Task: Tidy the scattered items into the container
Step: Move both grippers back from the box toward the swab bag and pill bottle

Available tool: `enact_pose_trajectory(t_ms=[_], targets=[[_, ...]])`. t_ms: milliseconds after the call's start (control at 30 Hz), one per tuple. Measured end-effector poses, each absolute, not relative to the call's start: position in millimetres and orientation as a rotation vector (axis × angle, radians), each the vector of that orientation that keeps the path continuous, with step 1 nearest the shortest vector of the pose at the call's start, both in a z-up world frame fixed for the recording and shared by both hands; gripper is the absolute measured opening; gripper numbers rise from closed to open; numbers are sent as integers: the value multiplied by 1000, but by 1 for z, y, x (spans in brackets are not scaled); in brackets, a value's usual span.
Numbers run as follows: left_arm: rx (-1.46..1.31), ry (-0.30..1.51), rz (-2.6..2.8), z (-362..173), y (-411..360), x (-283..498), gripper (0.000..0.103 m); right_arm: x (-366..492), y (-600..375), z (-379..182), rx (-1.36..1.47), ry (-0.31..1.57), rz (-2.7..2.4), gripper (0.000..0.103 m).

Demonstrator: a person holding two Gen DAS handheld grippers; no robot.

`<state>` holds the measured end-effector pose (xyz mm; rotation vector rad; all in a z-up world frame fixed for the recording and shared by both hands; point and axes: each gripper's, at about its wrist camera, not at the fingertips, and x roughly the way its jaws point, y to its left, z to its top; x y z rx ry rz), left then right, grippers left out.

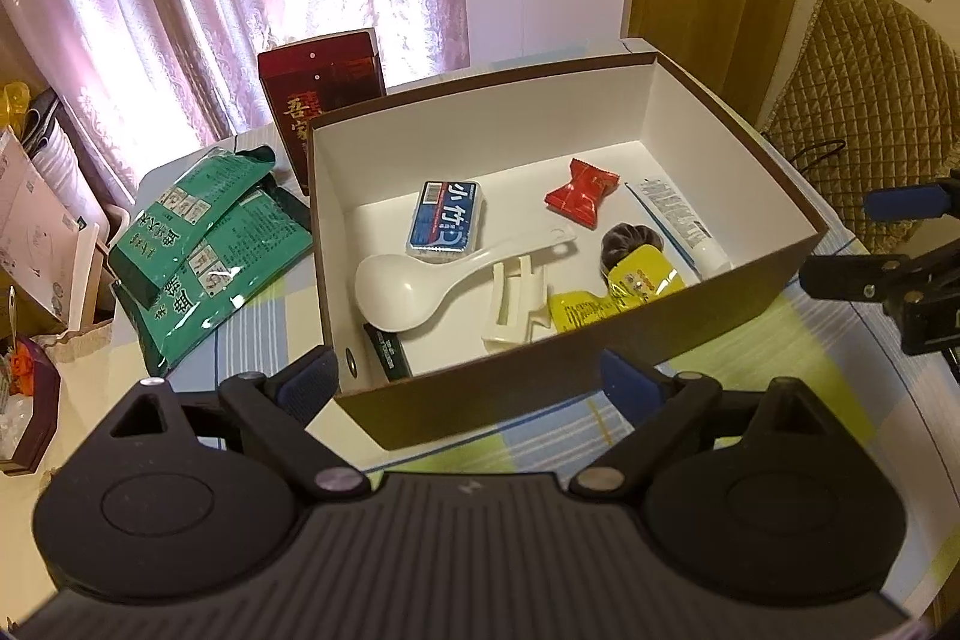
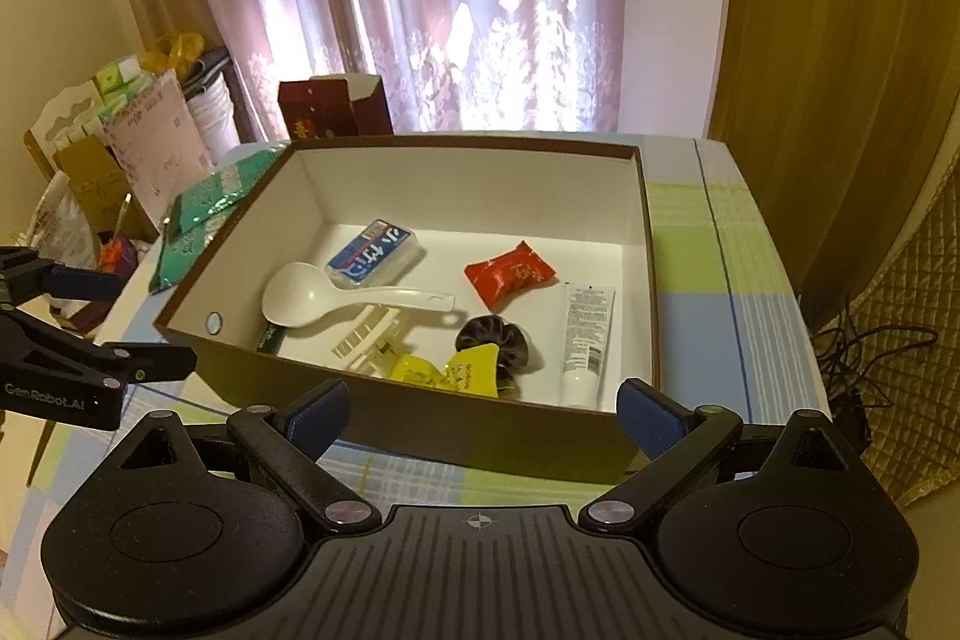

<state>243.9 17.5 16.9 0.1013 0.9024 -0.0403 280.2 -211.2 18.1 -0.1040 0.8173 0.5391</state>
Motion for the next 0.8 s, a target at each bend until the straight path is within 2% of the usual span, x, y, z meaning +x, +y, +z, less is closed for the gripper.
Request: enact_pose_trajectory(t_ms=[800], targets=[[95, 913, -77, 10, 9, 192, 94, 219, -234, 14, -94, 786, 576, 100]])
